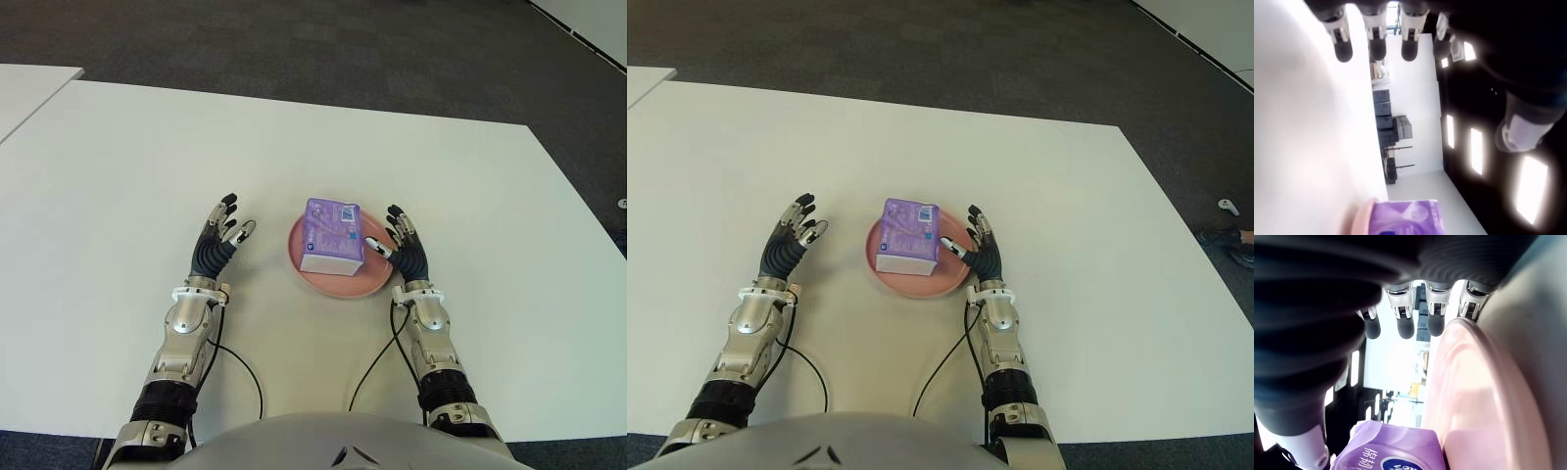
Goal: Put the tissue paper into the plate.
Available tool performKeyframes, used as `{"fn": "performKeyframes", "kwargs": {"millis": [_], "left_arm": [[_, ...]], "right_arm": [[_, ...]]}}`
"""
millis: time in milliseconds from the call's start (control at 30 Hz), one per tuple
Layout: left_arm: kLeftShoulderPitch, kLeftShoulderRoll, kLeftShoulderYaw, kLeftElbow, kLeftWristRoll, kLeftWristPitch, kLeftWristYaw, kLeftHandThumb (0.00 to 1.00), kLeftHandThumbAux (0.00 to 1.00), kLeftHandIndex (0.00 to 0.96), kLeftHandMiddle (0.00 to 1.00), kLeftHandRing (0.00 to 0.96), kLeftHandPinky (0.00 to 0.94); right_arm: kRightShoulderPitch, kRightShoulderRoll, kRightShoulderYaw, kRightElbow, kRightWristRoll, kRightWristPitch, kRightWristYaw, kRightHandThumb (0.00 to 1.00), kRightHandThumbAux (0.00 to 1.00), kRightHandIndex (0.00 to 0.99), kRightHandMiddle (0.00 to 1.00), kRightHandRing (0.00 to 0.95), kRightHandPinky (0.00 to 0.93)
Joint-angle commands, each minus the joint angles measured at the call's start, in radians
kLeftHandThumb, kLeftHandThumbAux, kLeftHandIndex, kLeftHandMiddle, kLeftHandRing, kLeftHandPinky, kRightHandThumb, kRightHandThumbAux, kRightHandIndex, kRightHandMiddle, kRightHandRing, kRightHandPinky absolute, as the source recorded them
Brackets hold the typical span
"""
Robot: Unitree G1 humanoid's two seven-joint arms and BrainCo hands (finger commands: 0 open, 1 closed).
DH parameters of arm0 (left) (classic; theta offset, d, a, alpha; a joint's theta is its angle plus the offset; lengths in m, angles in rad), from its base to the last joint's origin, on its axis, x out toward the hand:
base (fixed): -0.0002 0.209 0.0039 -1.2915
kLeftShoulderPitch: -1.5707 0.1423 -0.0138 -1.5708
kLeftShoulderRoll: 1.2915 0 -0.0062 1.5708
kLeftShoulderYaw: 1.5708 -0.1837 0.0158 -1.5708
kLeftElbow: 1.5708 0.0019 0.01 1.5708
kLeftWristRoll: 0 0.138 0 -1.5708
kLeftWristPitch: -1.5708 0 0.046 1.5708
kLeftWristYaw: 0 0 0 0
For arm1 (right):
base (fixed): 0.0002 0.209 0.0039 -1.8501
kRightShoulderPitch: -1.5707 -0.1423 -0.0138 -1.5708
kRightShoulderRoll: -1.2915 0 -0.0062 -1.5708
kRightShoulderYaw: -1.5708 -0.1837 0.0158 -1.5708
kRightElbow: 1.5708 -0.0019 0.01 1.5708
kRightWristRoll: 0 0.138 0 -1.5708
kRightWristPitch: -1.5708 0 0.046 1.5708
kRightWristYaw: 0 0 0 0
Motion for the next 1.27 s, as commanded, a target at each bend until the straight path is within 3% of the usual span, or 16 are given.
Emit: {"fn": "performKeyframes", "kwargs": {"millis": [33,500,867,1267], "left_arm": [[0.024,0.008,-0.011,-0.055,-0.014,0.065,-0.034,0.000,0.499,0.000,0.023,0.000,0.000],[0.066,0.015,-0.015,-0.174,-0.005,0.246,-0.044,0.000,0.487,0.000,0.000,0.000,0.000],[0.070,0.013,-0.021,-0.185,0.042,0.277,-0.008,0.000,0.525,0.000,0.000,0.000,0.000],[0.063,0.015,-0.023,-0.143,0.067,0.226,0.009,0.000,0.530,0.000,0.000,0.000,0.000]], "right_arm": [[0.064,0.014,0.001,0.080,0.003,0.057,-0.004,0.000,0.733,0.000,0.007,0.000,0.000],[0.076,0.015,0.006,0.067,-0.002,0.053,-0.009,0.000,0.733,0.000,0.003,0.000,0.000],[0.082,0.016,0.009,0.058,-0.009,0.046,-0.016,0.000,0.752,0.000,0.006,0.000,0.003],[0.085,0.016,0.012,0.051,-0.008,0.044,-0.015,0.000,0.776,0.001,0.005,0.000,0.002]]}}
